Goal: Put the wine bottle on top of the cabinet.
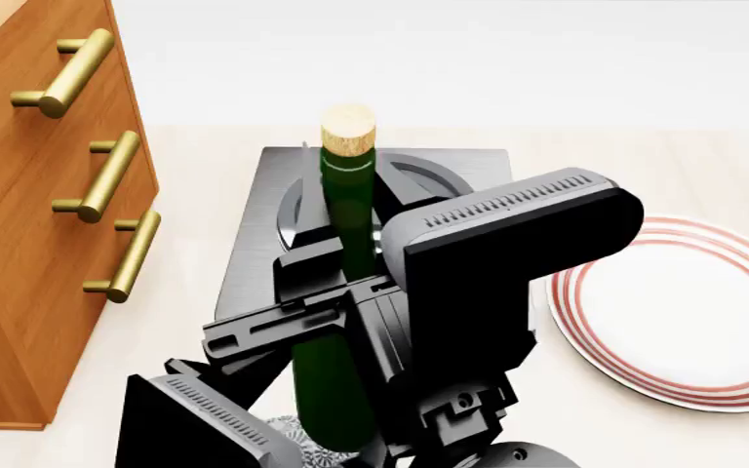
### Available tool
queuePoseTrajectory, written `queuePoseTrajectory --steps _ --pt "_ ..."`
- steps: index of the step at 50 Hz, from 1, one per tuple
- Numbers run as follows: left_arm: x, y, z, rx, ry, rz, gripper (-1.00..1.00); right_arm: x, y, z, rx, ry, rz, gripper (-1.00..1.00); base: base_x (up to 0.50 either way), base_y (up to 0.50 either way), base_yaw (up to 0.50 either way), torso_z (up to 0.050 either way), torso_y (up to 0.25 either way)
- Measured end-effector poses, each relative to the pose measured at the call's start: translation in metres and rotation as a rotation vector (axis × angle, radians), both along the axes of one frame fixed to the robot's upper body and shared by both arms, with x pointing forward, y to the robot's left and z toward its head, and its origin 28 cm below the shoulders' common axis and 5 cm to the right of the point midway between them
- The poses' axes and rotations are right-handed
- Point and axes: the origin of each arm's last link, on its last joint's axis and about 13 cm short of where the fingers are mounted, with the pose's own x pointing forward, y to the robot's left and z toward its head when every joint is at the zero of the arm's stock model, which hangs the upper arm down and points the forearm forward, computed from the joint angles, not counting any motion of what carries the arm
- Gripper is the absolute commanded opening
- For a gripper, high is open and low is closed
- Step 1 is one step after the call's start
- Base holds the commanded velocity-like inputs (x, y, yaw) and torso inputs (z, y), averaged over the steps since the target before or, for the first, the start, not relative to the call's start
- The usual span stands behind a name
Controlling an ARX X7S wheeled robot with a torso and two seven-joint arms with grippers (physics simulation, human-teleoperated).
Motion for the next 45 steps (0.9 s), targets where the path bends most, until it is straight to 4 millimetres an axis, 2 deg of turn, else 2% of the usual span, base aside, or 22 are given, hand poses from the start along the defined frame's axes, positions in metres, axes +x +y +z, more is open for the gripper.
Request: queuePoseTrajectory --steps 7,8,30,31,45 --pt "0.0048 -0.001 0.0024 0.001 -0.003 0.011 1.0 0.0004 -0.0004 -0.0013 0.001 0.004 0.0 -1.0 0.0 0.0 0.0 0.0 0.0" --pt "0.0052 -0.0011 0.0025 0.001 -0.003 0.012 -1.0 0.0005 -0.0005 -0.0015 0.001 0.005 -0.001 -1.0 0.0 0.0 0.0 0.0 0.0" --pt "0.0066 -0.0029 -0.0008 0.013 -0.007 0.007 -1.0 0.0007 -0.001 -0.0046 0.013 0.014 -0.001 -1.0 0.0 0.0 0.0 0.0 0.001" --pt "0.0066 -0.0029 -0.0008 0.013 -0.008 0.007 -1.0 0.0006 -0.0011 -0.0047 0.015 0.014 -0.002 1.0 0.0 0.0 0.0 0.0 0.0" --pt "0.0071 -0.0009 -0.0025 0.034 -0.011 0.033 -1.0 -0.0009 -0.0047 -0.0049 0.019 0.003 -0.035 1.0 0.0 0.0 0.0 0.001 0.0"
